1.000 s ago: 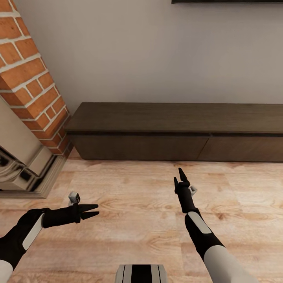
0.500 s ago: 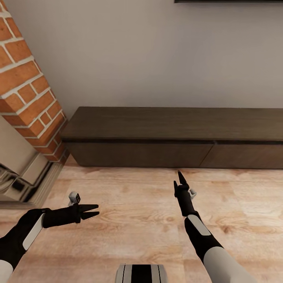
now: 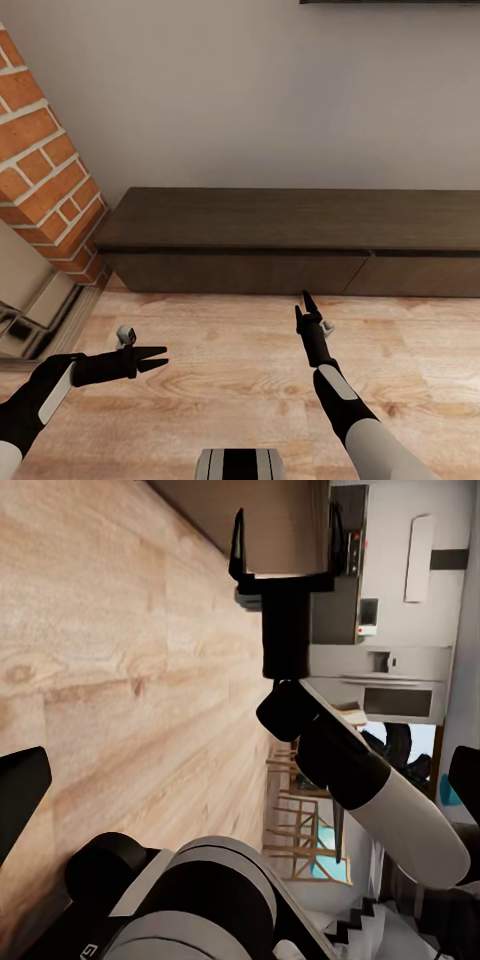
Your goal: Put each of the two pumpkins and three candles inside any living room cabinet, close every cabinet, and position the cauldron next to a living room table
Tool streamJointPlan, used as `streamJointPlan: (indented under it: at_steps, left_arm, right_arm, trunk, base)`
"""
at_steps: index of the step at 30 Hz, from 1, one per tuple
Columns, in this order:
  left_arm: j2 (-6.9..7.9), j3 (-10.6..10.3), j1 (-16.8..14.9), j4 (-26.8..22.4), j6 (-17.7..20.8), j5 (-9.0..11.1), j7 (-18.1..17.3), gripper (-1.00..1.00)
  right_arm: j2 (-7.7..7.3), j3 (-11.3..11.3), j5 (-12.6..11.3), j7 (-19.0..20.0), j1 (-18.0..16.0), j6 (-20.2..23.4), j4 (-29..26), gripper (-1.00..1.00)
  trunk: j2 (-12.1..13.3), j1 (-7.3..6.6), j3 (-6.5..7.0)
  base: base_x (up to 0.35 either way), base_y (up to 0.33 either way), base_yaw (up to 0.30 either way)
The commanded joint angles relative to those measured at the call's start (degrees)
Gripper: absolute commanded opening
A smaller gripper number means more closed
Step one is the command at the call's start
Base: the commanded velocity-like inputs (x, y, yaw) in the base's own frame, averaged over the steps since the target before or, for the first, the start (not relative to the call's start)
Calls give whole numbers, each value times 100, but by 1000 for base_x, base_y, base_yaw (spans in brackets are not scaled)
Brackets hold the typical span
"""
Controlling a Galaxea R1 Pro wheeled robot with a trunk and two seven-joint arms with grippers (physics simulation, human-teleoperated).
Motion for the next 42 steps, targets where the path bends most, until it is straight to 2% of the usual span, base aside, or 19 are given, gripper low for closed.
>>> streamJointPlan:
  at_steps: [1,7,16,22,31,35,38,42]
  left_arm:
    - [6,-15,-3,2,52,23,-9,100]
    - [3,-14,-3,2,52,23,-9,100]
    - [-1,-22,-3,2,49,23,-9,100]
    - [-3,-151,-3,2,43,23,-9,100]
    - [-2,-178,-3,-4,43,29,-13,100]
    - [-2,-178,-3,-88,43,31,-17,100]
    - [-2,-180,-3,-126,43,32,-18,100]
    - [-6,-181,-3,-137,43,32,-18,100]
  right_arm:
    - [1,4,-34,109,-3,20,5,100]
    - [1,4,-30,374,-3,51,123,100]
    - [1,4,-30,359,-3,59,207,100]
    - [1,4,-30,345,-3,62,210,100]
    - [1,4,-33,374,-3,58,210,100]
    - [1,8,2,435,-3,62,204,100]
    - [1,30,30,463,-3,66,194,100]
    - [-6,65,44,733,-3,70,191,100]
  trunk:
    - [-1,-1,-4]
    - [-1,-1,-4]
    - [-1,-1,-4]
    - [-1,-1,-4]
    - [-1,-1,-4]
    - [-7,10,-92]
    - [-7,10,-92]
    - [-7,10,-92]
  base:
    - [80,0,0]
    - [164,0,0]
    - [187,0,0]
    - [238,0,0]
    - [23,0,0]
    - [1,0,0]
    - [0,0,0]
    - [0,0,0]
